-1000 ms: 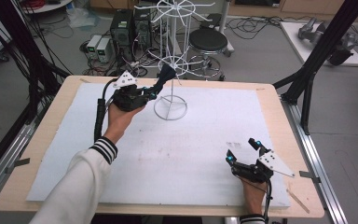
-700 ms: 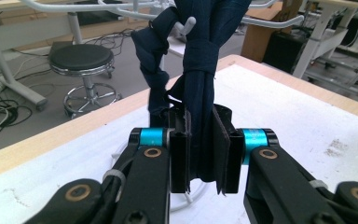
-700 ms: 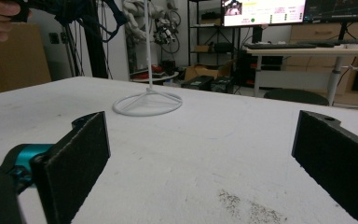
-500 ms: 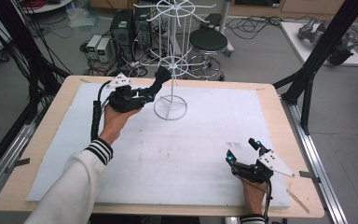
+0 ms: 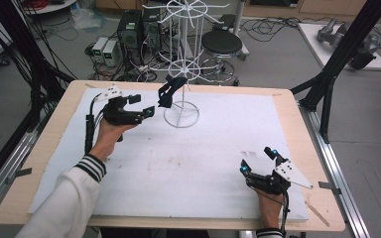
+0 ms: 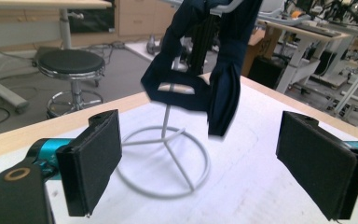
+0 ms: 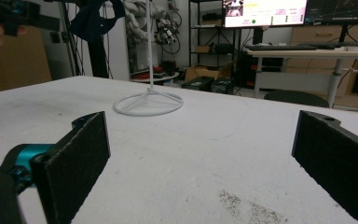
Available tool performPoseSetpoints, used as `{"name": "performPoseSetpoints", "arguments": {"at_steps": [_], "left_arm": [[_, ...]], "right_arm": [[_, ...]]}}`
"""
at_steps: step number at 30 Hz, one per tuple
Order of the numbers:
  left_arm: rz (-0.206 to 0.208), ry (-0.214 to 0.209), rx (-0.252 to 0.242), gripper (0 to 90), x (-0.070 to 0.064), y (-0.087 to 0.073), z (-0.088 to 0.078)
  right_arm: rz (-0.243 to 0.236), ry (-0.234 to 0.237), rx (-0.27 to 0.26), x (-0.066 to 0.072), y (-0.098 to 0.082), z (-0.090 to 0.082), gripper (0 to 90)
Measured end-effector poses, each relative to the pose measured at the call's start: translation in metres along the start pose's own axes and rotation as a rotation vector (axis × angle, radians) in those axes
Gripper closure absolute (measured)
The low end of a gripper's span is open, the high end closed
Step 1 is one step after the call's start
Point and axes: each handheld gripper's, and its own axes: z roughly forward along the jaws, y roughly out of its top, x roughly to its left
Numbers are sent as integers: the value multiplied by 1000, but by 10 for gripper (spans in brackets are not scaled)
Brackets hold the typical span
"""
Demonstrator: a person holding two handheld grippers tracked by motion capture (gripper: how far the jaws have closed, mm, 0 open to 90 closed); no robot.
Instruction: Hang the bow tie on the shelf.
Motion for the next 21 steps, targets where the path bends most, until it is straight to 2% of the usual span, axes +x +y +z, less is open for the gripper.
{"name": "performPoseSetpoints", "arguments": {"at_steps": [7,8,9,12,14,15,17,21], "left_arm": [[57,20,-38,146,-9,-45,-57],[57,20,-38,146,-9,-45,-57],[67,27,-52,146,-10,-56,-71],[81,40,-65,146,-8,-69,-90],[90,43,-70,146,-8,-74,-96],[87,51,-85,145,-8,-82,-106],[81,58,-107,145,-8,-90,-114],[78,69,-148,145,-7,-101,-123]], "right_arm": [[0,-5,-2,0,0,0,31],[-5,-8,-1,1,0,0,31],[-11,-7,-4,0,0,0,31],[-8,-9,-4,1,0,0,31],[-4,-10,-4,1,0,-1,31],[-3,-10,-3,1,0,-1,31],[-6,-9,-3,1,0,-1,31],[-1,-10,-6,1,0,0,31]]}}
